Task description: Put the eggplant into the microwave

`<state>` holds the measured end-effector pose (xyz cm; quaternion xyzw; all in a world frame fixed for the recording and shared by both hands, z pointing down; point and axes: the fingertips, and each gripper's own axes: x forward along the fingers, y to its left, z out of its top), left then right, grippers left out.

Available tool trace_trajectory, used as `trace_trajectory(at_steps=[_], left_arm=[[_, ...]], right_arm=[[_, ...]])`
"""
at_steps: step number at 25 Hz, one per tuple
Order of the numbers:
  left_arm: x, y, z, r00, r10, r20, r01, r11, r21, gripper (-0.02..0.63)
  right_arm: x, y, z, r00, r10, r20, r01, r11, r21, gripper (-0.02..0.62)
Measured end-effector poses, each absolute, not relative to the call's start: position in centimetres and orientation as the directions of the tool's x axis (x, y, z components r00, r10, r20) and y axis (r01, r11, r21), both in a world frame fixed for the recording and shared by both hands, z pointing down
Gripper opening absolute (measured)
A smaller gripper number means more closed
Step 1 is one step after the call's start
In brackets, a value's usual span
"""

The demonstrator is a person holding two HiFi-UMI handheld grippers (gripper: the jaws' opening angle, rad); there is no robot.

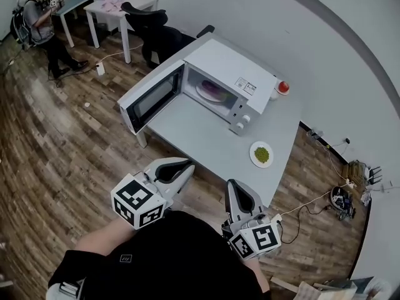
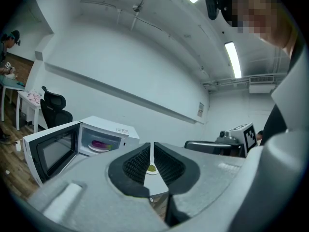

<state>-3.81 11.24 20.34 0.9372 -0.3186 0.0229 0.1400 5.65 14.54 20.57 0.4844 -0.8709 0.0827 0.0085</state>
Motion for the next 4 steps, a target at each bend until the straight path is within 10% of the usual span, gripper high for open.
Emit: trace_trajectory(at_steps=[4], left_arm=[[-3.74, 10.93, 20.56, 0.792, -0.595, 0.135, -0.609, -0.754, 0.247, 0.029]], right_arm=[[5.86, 14.25, 20.94, -0.529, -0.843, 0.098, -0.846, 0.514, -0.144, 0.014]])
